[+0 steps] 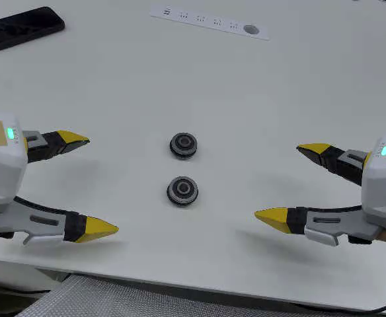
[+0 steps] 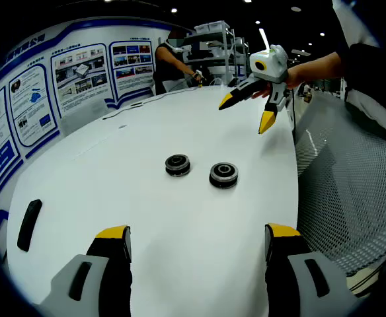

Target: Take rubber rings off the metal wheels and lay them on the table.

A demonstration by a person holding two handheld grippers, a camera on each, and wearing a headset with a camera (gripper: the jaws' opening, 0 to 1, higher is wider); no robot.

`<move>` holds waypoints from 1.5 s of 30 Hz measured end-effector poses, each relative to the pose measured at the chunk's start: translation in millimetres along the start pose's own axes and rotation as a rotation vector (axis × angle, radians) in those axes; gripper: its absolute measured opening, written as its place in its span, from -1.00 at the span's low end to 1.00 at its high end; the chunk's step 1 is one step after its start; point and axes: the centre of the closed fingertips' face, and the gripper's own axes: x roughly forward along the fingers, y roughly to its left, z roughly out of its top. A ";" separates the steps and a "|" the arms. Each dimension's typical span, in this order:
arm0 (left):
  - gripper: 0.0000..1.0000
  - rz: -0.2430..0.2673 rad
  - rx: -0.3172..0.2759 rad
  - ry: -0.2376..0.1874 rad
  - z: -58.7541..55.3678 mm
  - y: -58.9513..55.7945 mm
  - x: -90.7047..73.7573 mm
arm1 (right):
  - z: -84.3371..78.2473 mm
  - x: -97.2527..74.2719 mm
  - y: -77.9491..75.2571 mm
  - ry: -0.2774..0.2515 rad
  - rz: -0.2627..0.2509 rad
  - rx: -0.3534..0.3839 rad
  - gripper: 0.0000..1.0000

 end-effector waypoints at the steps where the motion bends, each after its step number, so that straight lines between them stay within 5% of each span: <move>1: 0.70 0.000 -0.001 0.002 -0.7 0.0 -0.1 | 0.2 0.0 0.0 -0.001 0.000 0.001 0.56; 24: 0.66 -0.024 -0.018 0.012 -3.9 -3.8 4.6 | 1.1 6.3 9.6 -0.005 0.031 0.029 0.51; 34: 0.62 -0.020 -0.022 0.017 -4.1 0.1 5.8 | 3.6 10.7 6.0 -0.031 0.028 0.111 0.51; 45: 0.38 -0.044 -0.022 -0.034 15.4 -3.7 18.3 | 10.4 12.3 9.6 -0.120 0.021 0.300 0.41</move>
